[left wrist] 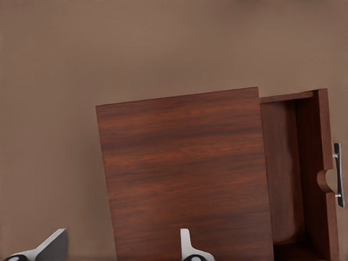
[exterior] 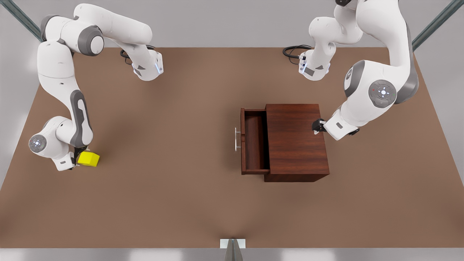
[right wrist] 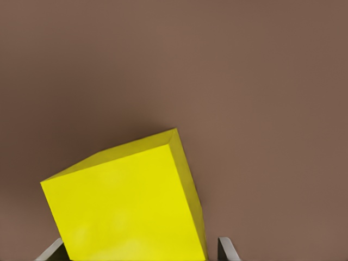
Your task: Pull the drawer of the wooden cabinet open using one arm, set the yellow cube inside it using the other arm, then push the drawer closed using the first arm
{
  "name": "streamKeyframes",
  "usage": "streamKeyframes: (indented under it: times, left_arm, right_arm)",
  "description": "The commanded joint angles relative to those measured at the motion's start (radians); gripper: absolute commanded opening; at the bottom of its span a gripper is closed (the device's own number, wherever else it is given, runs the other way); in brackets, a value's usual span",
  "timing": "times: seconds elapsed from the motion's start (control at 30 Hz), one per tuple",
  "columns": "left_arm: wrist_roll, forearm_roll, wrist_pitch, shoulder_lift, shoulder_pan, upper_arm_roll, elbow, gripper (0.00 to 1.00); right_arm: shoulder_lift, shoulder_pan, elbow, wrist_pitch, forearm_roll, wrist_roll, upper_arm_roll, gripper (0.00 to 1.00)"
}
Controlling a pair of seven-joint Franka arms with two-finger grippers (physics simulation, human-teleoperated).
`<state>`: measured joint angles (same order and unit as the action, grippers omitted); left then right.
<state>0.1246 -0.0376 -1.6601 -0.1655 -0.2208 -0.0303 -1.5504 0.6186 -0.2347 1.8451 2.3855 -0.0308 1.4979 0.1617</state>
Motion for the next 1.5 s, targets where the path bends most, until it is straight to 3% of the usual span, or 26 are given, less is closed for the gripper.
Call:
streamKeyframes:
  times: [0.0,0.53,0.67,0.77,0.83,1.07,1.23,1.47]
  left_arm:
    - [-0.014,0.002,0.005,0.001,-0.002,0.0,0.001,1.0]
    - [-0.011,0.024,-0.006,0.001,0.0,0.004,0.001,1.0]
    - [-0.011,0.024,-0.006,0.001,0.0,0.004,0.001,1.0]
    - [-0.011,0.022,-0.004,0.001,0.0,0.004,0.001,1.0]
    - [-0.011,0.022,-0.004,0.001,0.0,0.004,0.001,1.0]
    - [0.001,0.022,0.043,0.015,0.0,0.006,0.0,1.0]
    - [0.029,0.024,0.063,0.014,-0.002,0.0,-0.007,1.0]
    - [0.027,0.068,0.097,0.011,0.014,0.013,-0.013,1.0]
  right_arm:
    - [0.003,0.0,0.0,0.018,0.003,0.004,-0.004,1.0]
    - [0.021,0.011,0.0,0.021,0.043,0.012,-0.03,1.0]
    - [0.021,0.009,-0.001,0.02,0.043,0.028,-0.034,0.71]
    - [0.018,0.009,-0.001,0.014,0.045,0.03,-0.034,0.56]
    - [0.004,0.012,-0.001,-0.006,0.063,0.031,-0.039,0.56]
    - [-0.135,0.133,-0.061,-0.275,0.135,-0.01,-0.044,0.56]
    - [-0.14,0.287,-0.334,-0.661,0.183,-0.37,-0.045,0.56]
    - [-0.14,0.518,-0.507,-0.778,0.287,-0.913,-0.044,0.56]
